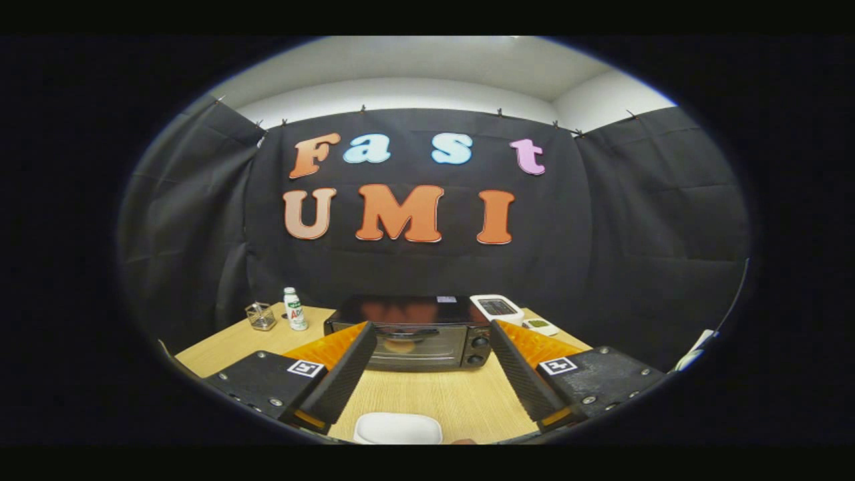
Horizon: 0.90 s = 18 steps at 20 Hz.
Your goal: Open the toaster oven, put the food inside, and close the toaster oven door.
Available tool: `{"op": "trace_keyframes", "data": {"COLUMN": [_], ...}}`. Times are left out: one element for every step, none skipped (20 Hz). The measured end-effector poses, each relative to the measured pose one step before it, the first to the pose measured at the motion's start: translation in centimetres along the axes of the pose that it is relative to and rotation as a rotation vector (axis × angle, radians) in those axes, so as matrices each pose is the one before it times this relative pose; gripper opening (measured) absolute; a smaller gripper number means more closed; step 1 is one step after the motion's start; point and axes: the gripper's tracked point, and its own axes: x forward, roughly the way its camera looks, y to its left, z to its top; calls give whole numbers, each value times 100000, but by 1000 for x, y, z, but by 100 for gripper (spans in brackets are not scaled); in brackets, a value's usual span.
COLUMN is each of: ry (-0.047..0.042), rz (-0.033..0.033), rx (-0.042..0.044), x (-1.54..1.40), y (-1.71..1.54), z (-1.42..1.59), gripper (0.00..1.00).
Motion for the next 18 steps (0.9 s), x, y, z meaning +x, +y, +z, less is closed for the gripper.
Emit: {"op": "trace_keyframes", "data": {"ry": [-254,24,271,434,349,158,-38,17,126,-34,-67,38,33,-91,-97,-51,107,94], "rz": [579,199,175,183,101,74,125,-133,13,-130,-170,-14,-129,-236,-94,-121,-125,50], "rx": [185,-84,-267,-314,-248,-3,50,108,97,57,-82,-277,-242,-109,28,160,222,87], "x": [-26,-33,21,105,-13,-20,54,20,71,-13,71,21,34,63,3,2,101,76], "y": [235,134,131,162,44,36,52,67,-27,32,-56,-15,-36,-68,-94,25,-66,83], "z": [90,-23,-119,-207,-133,-71,-12,-54,-50,40,3,-38,25,28,-8,-16,-65,-51], "gripper": [100,100,100,100,100,100,100,100,100,100,100,100,100,100,100,100,100,100]}}
